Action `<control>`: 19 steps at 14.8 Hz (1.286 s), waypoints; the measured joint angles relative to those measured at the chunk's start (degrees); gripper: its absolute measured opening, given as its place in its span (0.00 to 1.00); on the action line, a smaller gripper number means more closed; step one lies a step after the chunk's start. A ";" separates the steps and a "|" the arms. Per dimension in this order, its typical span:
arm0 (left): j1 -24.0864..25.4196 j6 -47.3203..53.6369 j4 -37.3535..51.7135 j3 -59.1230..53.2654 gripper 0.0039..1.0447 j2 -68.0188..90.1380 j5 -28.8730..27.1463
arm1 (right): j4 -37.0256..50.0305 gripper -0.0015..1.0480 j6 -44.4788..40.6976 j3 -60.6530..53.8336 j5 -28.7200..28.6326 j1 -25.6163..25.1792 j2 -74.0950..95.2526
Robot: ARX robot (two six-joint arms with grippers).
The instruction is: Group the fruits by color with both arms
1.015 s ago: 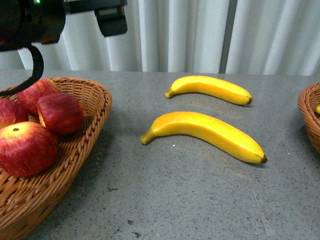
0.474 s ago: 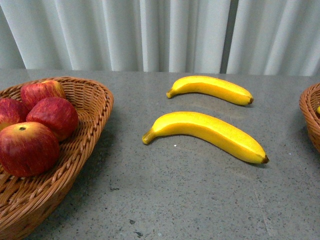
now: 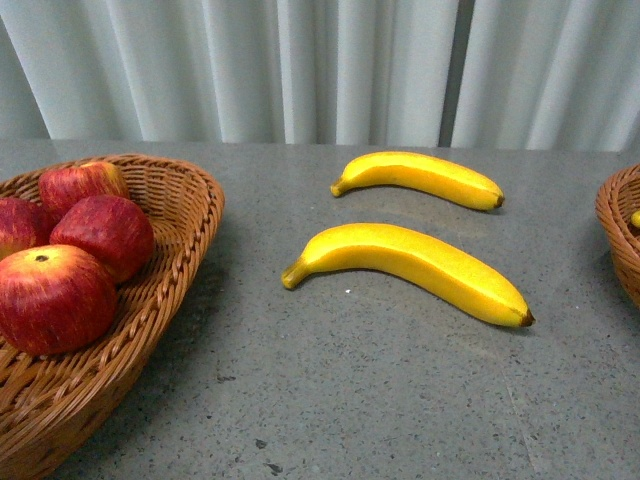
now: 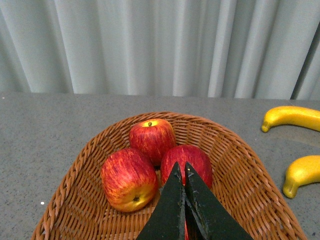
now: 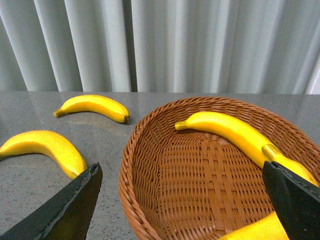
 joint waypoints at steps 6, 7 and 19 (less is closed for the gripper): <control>6.67 -0.04 -9.33 -6.36 0.01 -15.63 6.58 | 0.02 0.94 0.00 0.00 0.00 0.00 0.00; 6.69 -0.04 -10.56 -6.71 0.01 -17.46 6.60 | 0.02 0.94 0.00 0.00 0.00 0.00 0.00; 6.69 -0.04 -24.20 -8.17 0.01 -33.68 6.60 | 0.02 0.94 0.00 0.00 0.00 0.00 0.00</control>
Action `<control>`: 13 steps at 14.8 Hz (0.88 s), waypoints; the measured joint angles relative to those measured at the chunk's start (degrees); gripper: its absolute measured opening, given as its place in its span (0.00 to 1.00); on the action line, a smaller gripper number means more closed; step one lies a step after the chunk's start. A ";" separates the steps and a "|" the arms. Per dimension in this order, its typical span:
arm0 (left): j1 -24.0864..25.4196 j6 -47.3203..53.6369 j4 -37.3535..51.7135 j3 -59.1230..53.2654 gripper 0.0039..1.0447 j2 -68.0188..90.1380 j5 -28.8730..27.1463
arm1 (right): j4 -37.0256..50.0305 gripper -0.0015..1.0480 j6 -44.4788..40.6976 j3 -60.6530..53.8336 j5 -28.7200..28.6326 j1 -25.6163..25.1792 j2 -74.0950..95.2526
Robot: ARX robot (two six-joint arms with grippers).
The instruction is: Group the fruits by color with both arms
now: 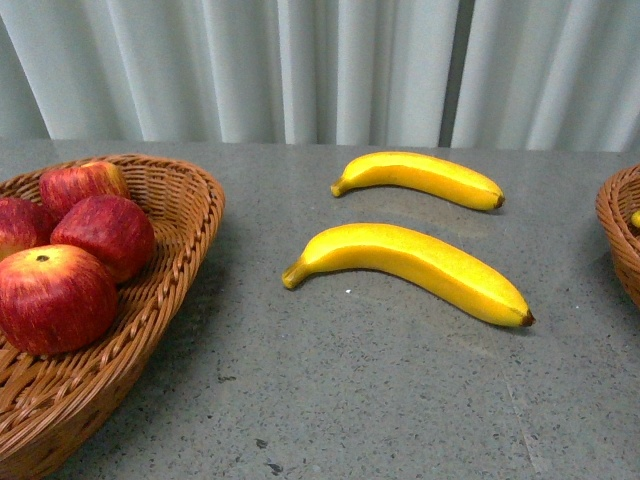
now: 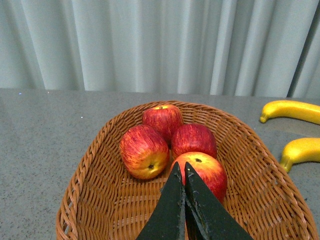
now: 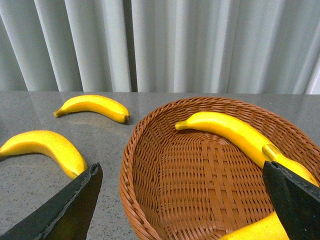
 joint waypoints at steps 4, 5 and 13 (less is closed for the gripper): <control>-0.02 0.00 -10.47 0.04 0.01 -9.70 -0.11 | 0.07 0.94 0.02 0.00 0.00 0.00 0.00; -0.02 0.00 -10.78 0.04 0.01 -9.68 0.00 | 0.02 0.94 0.00 0.00 -0.02 0.00 0.00; -0.02 0.00 -10.58 0.02 0.69 -9.70 0.02 | 0.02 0.94 -0.02 0.00 0.00 0.00 0.00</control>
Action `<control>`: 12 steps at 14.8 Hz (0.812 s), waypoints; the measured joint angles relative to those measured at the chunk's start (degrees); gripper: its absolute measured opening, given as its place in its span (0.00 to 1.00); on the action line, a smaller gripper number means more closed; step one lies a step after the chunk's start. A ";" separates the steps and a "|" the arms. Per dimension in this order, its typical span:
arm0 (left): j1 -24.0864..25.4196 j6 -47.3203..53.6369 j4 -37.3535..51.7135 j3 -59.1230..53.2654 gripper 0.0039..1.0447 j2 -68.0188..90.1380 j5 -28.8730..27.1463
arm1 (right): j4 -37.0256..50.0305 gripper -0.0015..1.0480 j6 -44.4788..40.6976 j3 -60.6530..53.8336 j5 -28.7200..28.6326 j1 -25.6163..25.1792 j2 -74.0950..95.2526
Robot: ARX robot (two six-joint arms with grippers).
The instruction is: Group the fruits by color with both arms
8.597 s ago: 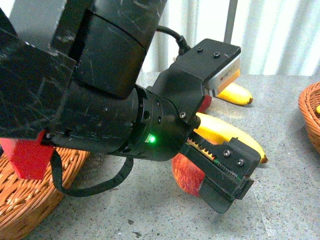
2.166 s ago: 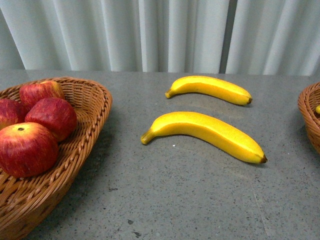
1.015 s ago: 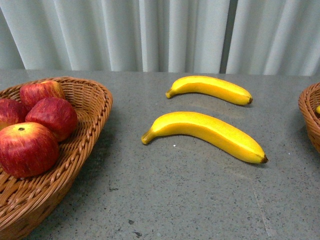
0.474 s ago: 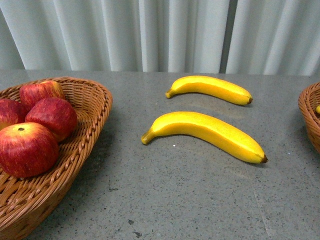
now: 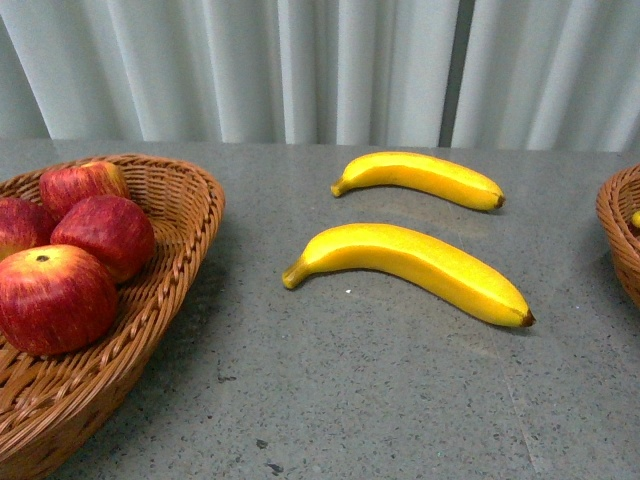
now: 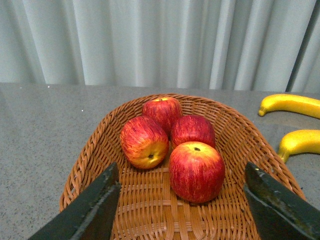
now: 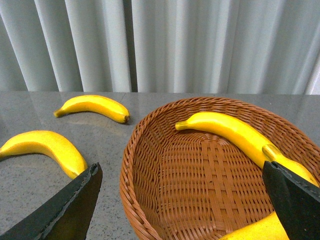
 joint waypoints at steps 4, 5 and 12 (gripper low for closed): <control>0.00 0.02 0.00 0.00 0.94 0.00 0.00 | 0.00 0.94 0.00 0.00 0.00 0.00 0.00; 0.00 0.00 0.00 0.02 0.94 0.00 0.00 | 0.00 0.94 0.02 0.00 0.00 0.00 0.00; 0.00 0.02 0.00 0.00 0.94 0.00 0.00 | 40.37 0.94 10.45 23.78 -9.81 15.45 56.65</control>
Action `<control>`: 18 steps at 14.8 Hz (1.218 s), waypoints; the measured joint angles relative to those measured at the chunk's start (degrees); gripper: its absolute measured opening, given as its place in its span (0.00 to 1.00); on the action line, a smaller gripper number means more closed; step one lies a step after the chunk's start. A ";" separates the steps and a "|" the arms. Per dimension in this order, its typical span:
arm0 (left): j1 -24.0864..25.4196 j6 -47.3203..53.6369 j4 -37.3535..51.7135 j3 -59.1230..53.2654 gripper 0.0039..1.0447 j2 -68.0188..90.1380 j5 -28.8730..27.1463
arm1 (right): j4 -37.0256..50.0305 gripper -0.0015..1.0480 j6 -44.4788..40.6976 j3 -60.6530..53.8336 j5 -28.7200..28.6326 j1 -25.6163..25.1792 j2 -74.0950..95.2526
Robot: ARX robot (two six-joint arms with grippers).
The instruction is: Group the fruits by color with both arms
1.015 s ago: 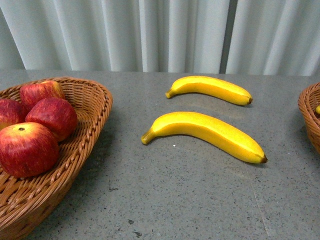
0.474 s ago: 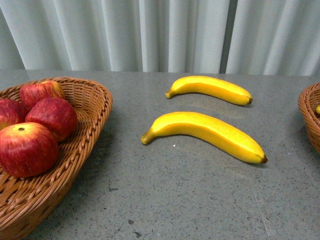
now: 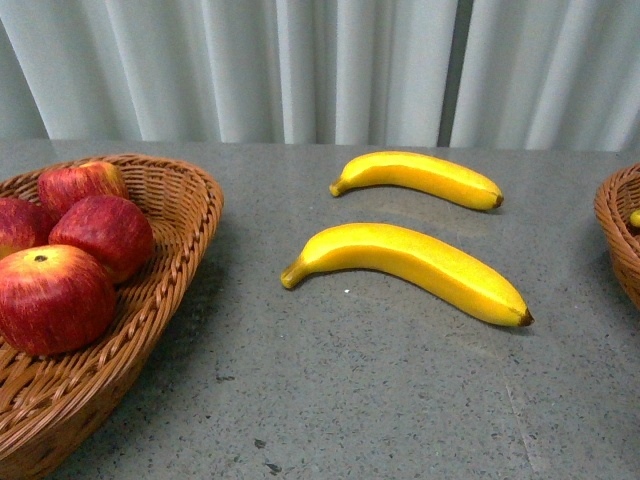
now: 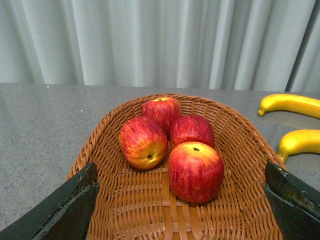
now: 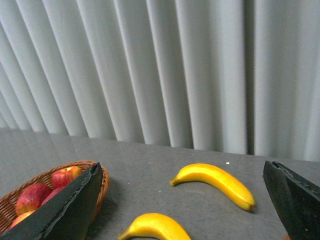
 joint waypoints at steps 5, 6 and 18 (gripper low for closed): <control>0.00 0.00 0.00 0.02 0.94 0.00 0.00 | -7.82 0.94 -6.99 26.86 1.49 11.63 36.48; 0.00 0.00 0.02 0.02 0.94 0.00 -0.02 | -10.75 0.94 -8.04 31.32 1.46 11.47 41.24; 0.00 -0.02 0.00 0.00 0.94 0.00 -0.02 | -37.20 0.94 -22.71 39.63 -7.02 2.86 51.15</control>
